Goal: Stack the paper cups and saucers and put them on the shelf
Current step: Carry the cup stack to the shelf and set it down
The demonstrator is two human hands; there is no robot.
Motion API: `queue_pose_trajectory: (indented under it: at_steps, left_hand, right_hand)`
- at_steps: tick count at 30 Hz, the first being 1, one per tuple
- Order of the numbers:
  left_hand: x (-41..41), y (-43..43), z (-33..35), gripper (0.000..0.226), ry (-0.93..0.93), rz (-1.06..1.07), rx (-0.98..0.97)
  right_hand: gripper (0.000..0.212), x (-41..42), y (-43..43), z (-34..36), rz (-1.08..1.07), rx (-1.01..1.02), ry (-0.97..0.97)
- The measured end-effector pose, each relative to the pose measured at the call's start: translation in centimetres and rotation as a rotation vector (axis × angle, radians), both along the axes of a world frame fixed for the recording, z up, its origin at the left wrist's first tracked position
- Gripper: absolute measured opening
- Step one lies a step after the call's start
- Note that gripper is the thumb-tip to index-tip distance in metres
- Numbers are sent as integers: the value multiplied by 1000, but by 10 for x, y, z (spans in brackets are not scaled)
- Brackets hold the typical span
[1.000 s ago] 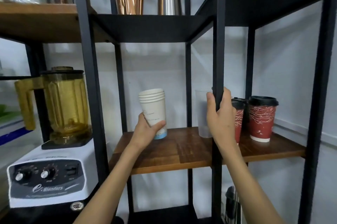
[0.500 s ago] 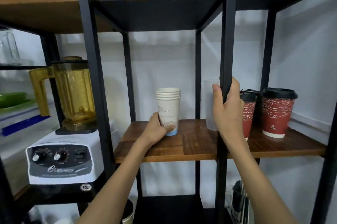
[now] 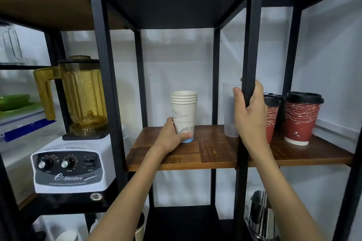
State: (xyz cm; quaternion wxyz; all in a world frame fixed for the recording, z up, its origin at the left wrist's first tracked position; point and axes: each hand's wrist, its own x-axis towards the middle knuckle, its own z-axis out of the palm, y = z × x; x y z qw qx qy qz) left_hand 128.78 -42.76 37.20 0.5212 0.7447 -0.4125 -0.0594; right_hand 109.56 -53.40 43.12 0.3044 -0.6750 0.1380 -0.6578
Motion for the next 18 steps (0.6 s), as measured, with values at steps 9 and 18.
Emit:
queue_pose_trajectory:
  at_steps: [9,18]
  left_hand:
    - [-4,0,0,70,-14,9,0]
    - [-2,2,3,83,46,32,63]
  right_hand:
    - [48,-2,1,0,16,29,8]
    - [46,-3,4,2,-7,-6,66]
